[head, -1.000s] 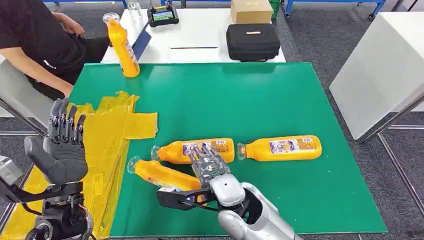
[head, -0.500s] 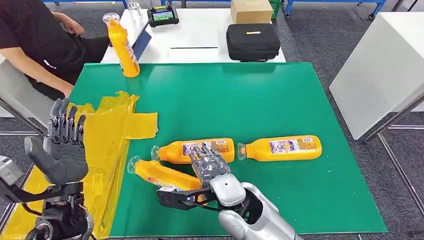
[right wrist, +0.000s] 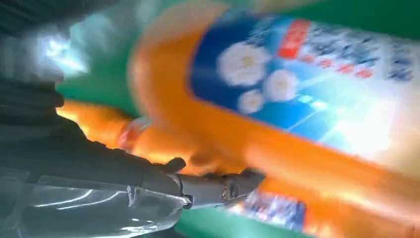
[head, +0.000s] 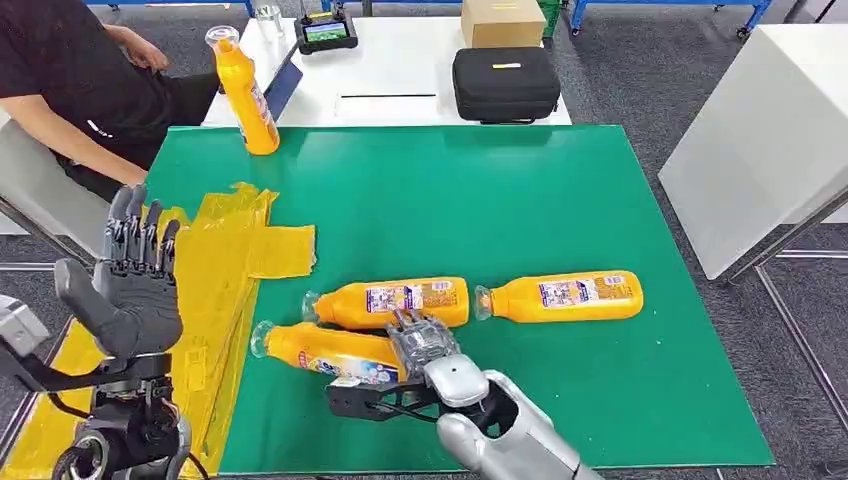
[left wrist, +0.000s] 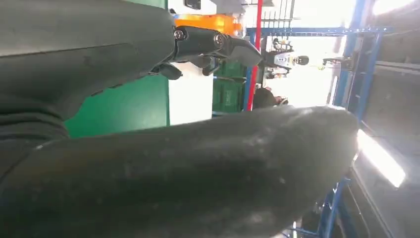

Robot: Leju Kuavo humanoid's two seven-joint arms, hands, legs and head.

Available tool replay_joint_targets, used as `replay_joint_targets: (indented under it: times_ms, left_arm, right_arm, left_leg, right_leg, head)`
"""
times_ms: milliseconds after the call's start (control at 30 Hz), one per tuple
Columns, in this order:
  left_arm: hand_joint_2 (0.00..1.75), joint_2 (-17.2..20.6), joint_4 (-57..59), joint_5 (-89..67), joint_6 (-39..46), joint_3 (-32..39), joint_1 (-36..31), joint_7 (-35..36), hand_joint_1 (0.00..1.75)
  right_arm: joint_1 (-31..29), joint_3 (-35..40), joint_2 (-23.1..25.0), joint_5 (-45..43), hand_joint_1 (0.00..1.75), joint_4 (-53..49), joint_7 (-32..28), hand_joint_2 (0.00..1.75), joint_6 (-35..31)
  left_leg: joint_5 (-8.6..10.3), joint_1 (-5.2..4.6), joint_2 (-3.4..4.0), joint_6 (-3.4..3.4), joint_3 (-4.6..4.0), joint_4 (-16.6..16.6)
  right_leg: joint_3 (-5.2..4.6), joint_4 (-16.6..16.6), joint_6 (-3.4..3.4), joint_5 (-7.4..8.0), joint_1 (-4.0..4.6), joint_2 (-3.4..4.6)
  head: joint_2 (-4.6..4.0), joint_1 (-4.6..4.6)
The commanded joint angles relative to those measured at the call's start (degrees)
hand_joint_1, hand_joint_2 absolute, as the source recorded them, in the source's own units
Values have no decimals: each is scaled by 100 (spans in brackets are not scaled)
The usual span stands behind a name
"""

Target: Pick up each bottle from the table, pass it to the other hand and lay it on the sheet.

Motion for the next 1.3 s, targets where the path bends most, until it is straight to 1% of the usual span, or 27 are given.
replay_joint_targets:
  times_ms: [33, 100, 133, 233, 300, 333, 433, 500, 533, 567, 600, 667, 767, 833, 1067, 1233, 1300]
  left_arm:
    - [0, -57, 439, -41, 40, 13, -125, -38, 0]
    - [0, -70, 421, -43, 51, -1, -131, -37, 0]
    - [0, -76, 417, -43, 56, 1, -133, -34, 0]
    - [0, -121, 412, -61, 85, 25, -161, -39, 0]
    - [0, -132, 398, -89, 95, 30, -147, -43, 0]
    - [0, -141, 384, -111, 103, 38, -139, -44, 0]
    - [0, -169, 376, -155, 104, 53, -171, -32, 0]
    - [0, -177, 382, -164, 104, 57, -183, -21, 0]
    - [0, -195, 389, -178, 111, 77, -205, -2, 0]
    - [0, -205, 378, -181, 131, 101, -215, 6, 0]
    - [0, -200, 372, -179, 129, 106, -226, 33, 0]
    - [0, -187, 390, -160, 103, 80, -244, 77, 0]
    - [0, -148, 534, -86, 36, -17, -383, 90, 0]
    - [0, -149, 526, -93, 48, -56, -351, 84, 0]
    - [0, -205, 654, -67, -43, -73, -668, 185, 0]
    - [0, -199, 660, -60, -56, -78, -679, 192, 0]
    - [0, -169, 624, -82, -92, -75, -571, 191, 0]
  right_arm:
    - [-185, -129, 200, -23, 0, 1736, -403, 175, -258]
    - [-190, -180, 228, -19, 0, 1740, -425, 175, -272]
    - [-187, -206, 233, -30, 0, 1734, -460, 175, -261]
    - [-186, -285, 253, -16, 0, 1767, -548, 175, -238]
    - [-201, -304, 264, -7, 0, 1800, -605, 175, -206]
    - [-237, -289, 277, 29, 0, 1845, -637, 175, -159]
    - [-348, -261, 322, 33, 0, 1981, -685, 175, 60]
    - [-368, -276, 336, 34, 0, 2001, -689, 175, 71]
    - [-437, -127, 374, 140, 143, 1677, -788, 175, 81]
    - [-428, -138, 440, 60, 175, 1168, -461, 175, 574]
    - [-413, -98, 435, -30, 175, 703, -191, 175, 964]
    - [-465, -2, 363, -235, 175, 511, -7, 175, 1064]
    - [-598, 111, 324, -444, 175, 716, 45, 175, 878]
    - [-565, 139, 245, -474, 175, 706, 43, 175, 780]
    - [-531, 92, 331, -580, 175, 629, 281, 175, 546]
    - [-522, 72, 349, -603, 175, 637, 301, 175, 529]
    - [-414, 17, 343, -681, 175, 594, 361, 175, 434]
  left_leg:
    - [-2, 4, -2, -17, 29, -12]
    - [0, 1, -7, -12, 15, -7]
    - [-4, 6, -4, -20, 27, -8]
    - [0, 2, -4, -12, 21, -7]
    - [-4, 9, -8, -26, 38, -7]
    - [1, 2, -4, -12, 26, -7]
    - [0, 3, 1, -12, 36, -6]
    - [1, 4, -5, -16, 41, -7]
    - [1, 4, -3, -14, 41, -6]
    - [1, 7, -4, -20, 44, -7]
    - [-3, 7, 3, -19, 40, 1]
    - [-2, 3, 5, -11, 32, 4]
    - [-4, 9, -3, -21, 42, 2]
    - [-1, 4, -4, -15, 41, -1]
    - [-2, 6, -13, -20, 34, 3]
    - [0, 2, -6, -13, 31, 0]
    - [-2, 4, -3, -18, 34, -1]
  right_leg:
    - [30, -12, 1, -4, 3, -11]
    - [17, -7, 2, -3, 1, -11]
    - [30, -11, 2, -5, 5, -13]
    - [22, -8, 2, -3, 1, -12]
    - [42, -13, 2, -7, 8, -22]
    - [27, -9, 2, -2, 1, -12]
    - [36, -9, 1, -1, 3, -8]
    - [43, -10, 1, -1, 3, -15]
    - [42, -10, 0, -1, 4, -11]
    - [47, -13, 1, -1, 6, -16]
    - [38, -4, -1, -2, 6, -8]
    - [30, 1, 0, -1, 3, -2]
    - [44, -5, 1, -5, 8, -15]
    - [41, -5, 2, -3, 4, -12]
    - [40, -2, 2, -6, 6, -23]
    - [35, -3, 0, -3, 2, -13]
    - [36, -4, 0, -3, 4, -12]
  head:
    - [0, -4]
    - [0, -2]
    - [0, 0]
    - [0, -2]
    - [0, 0]
    - [0, -4]
    - [0, 0]
    - [0, -2]
    - [0, -2]
    - [0, -2]
    - [0, -2]
    - [0, 0]
    - [0, -2]
    - [0, -2]
    - [0, 0]
    - [0, 0]
    - [0, 0]
